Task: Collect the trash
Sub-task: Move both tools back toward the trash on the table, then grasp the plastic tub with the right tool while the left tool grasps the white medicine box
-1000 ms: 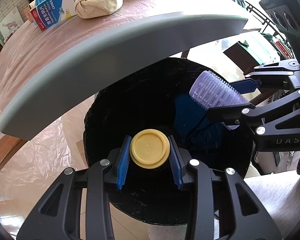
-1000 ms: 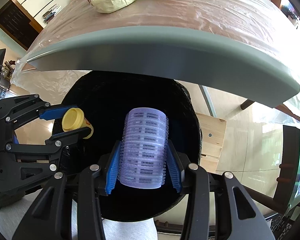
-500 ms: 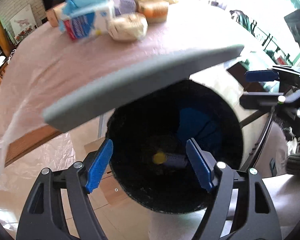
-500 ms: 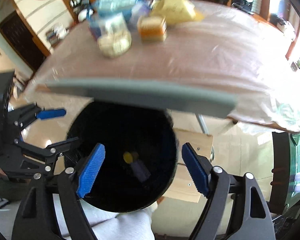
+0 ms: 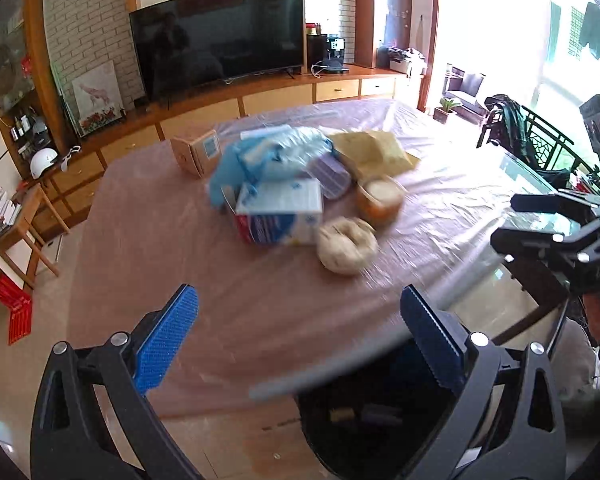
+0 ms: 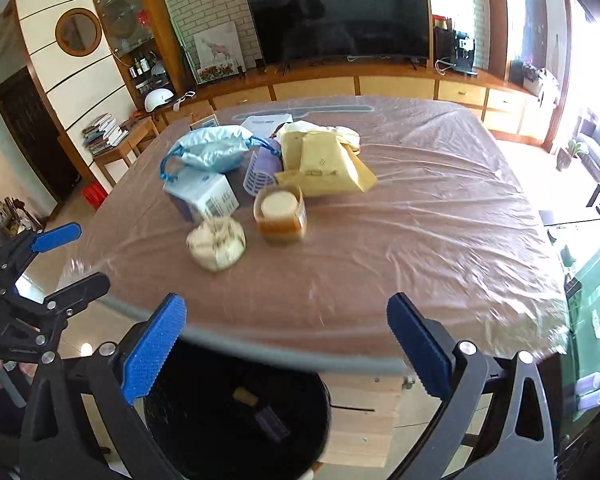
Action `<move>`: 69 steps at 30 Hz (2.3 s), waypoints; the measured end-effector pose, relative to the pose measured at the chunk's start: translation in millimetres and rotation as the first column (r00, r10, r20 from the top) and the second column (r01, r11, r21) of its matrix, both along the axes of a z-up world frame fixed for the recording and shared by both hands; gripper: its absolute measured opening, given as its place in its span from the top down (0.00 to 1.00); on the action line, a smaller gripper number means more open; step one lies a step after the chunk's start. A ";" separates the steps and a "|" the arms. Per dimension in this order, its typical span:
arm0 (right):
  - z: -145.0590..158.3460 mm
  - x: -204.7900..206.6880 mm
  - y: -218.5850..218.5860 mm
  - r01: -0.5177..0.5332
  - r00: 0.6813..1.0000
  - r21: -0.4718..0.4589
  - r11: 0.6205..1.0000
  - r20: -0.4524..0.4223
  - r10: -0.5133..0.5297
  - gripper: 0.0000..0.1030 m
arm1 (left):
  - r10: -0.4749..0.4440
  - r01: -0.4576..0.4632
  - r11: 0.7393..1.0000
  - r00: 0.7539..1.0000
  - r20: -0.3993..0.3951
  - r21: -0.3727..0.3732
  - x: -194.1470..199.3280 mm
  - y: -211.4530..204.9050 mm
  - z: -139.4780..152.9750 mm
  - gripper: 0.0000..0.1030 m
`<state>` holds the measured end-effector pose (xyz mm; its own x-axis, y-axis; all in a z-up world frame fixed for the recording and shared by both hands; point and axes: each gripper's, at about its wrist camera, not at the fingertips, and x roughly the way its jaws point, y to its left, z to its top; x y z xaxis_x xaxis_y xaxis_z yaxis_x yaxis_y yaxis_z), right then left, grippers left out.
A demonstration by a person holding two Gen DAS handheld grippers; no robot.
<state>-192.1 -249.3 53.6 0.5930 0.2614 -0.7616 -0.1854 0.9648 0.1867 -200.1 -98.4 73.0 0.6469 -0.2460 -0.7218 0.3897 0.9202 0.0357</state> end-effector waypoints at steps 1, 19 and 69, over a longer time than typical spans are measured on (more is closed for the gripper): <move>0.2 5.5 5.7 -0.001 1.000 -0.005 1.000 -0.004 0.001 0.04 | -0.001 0.001 1.000 1.000 -0.008 -0.001 5.5 0.9 -2.8 0.02; -30.7 75.9 36.8 -0.018 0.997 0.034 0.999 -0.077 0.020 0.04 | -0.043 0.029 0.996 0.986 -0.164 -0.087 97.5 -1.6 -29.1 0.02; -44.1 78.4 12.6 0.086 0.985 0.116 0.990 -0.159 -0.067 0.57 | -0.014 0.000 0.997 0.985 -0.172 -0.080 85.4 17.5 -37.0 0.20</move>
